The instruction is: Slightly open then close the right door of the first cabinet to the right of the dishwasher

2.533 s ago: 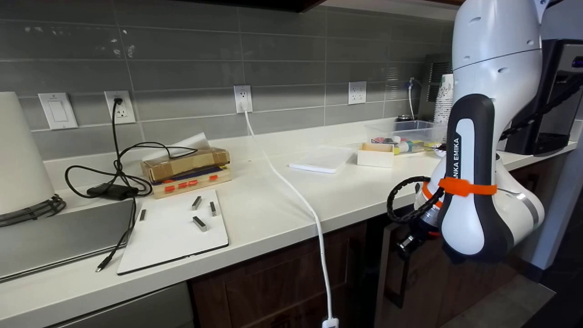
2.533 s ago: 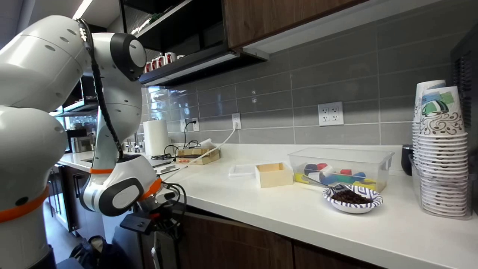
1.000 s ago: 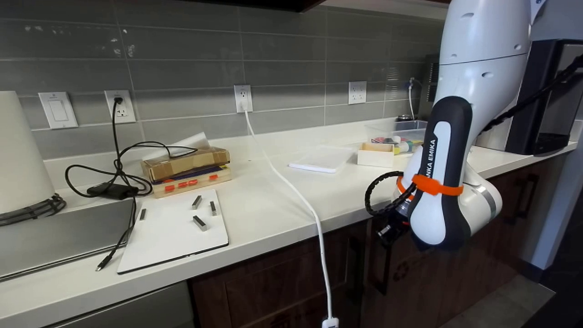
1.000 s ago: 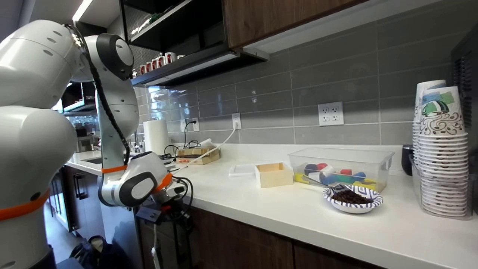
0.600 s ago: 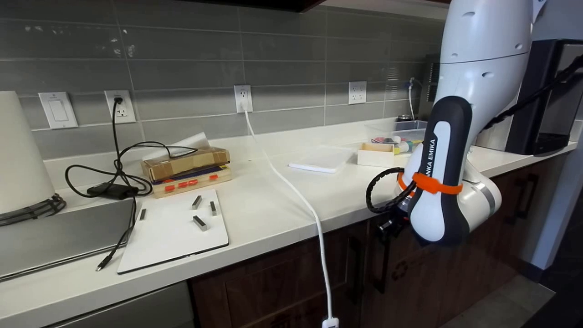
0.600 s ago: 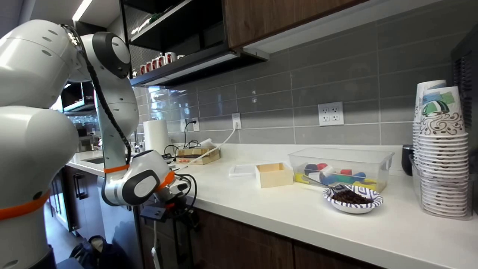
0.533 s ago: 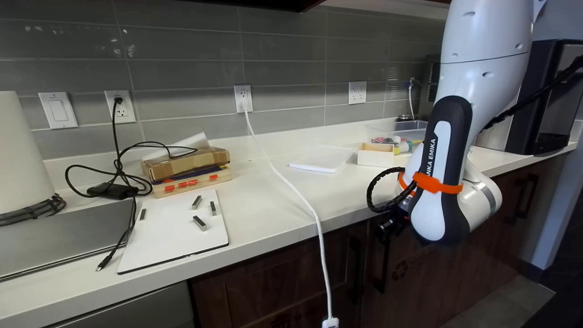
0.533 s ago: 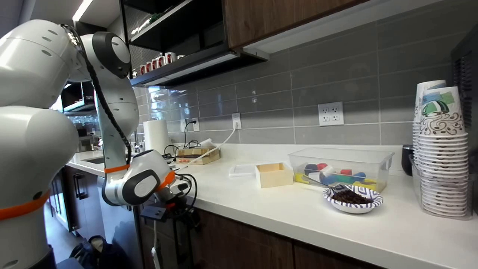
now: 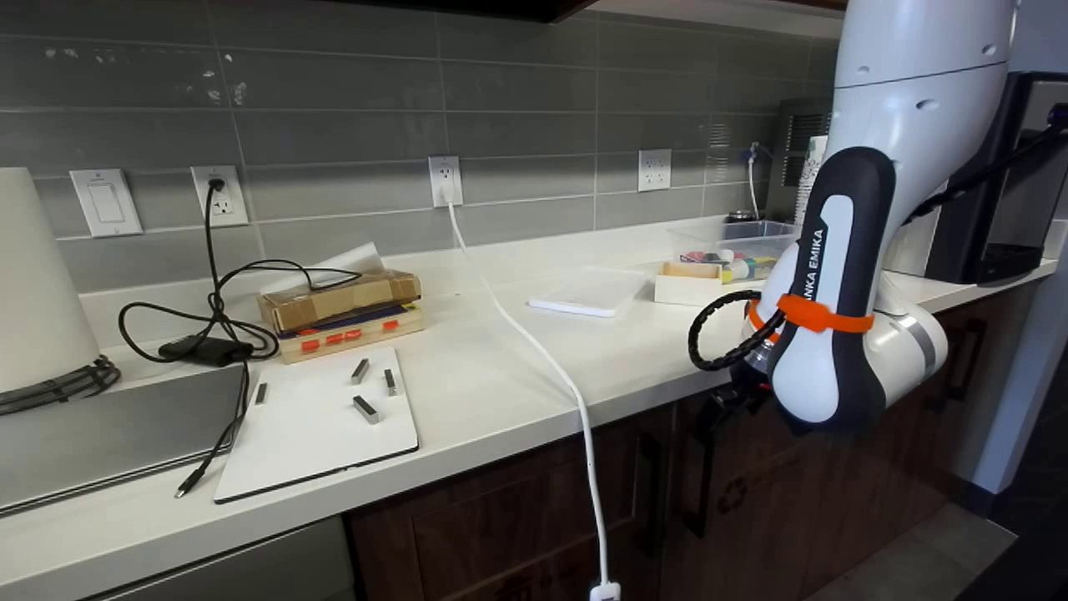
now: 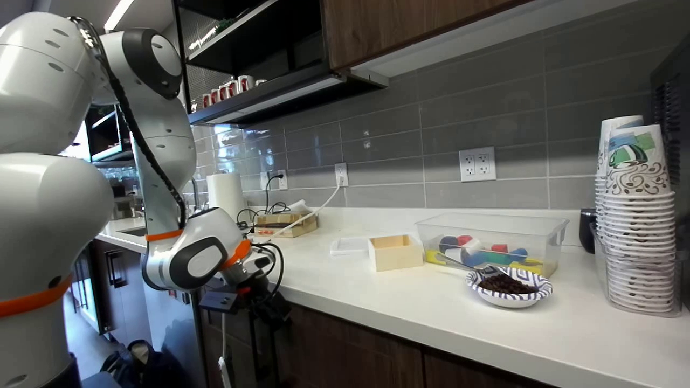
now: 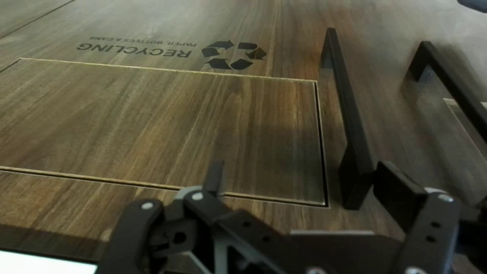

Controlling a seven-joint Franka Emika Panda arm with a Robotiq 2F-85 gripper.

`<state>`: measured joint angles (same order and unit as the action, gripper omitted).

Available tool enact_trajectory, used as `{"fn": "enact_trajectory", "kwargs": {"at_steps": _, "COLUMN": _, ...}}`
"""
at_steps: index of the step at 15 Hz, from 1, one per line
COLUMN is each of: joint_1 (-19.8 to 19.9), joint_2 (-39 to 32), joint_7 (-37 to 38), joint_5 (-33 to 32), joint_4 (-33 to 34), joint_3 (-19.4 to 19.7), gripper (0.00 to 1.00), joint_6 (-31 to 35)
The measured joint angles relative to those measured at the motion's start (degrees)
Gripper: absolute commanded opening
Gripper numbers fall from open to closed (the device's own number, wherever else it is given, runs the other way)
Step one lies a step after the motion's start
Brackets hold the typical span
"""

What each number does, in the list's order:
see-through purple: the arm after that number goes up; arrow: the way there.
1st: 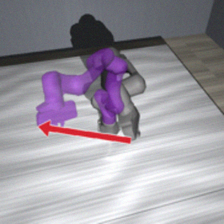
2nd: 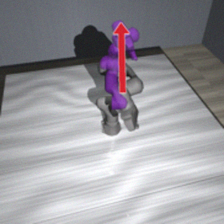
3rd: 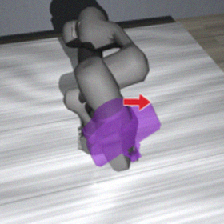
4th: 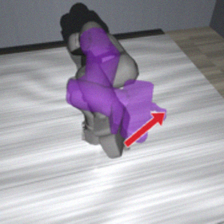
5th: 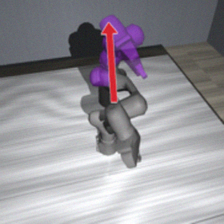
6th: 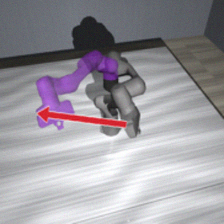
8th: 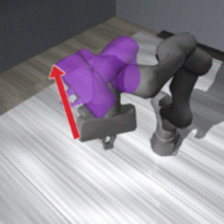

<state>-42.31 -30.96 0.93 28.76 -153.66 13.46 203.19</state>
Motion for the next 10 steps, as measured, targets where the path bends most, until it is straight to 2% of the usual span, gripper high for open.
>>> {"fn": "enact_trajectory", "kwargs": {"at_steps": 4, "joint_1": -5.14, "joint_2": 3.43, "joint_7": -1.47, "joint_5": 2.93, "joint_4": -3.95, "joint_3": 2.65, "gripper": 1.0, "joint_6": -1.07}}
{"fn": "enact_trajectory", "kwargs": {"at_steps": 10, "joint_1": -17.82, "joint_2": 6.39, "joint_7": -11.49, "joint_5": 18.34, "joint_4": -3.61, "joint_3": 8.76, "gripper": 1.0, "joint_6": -4.55}}
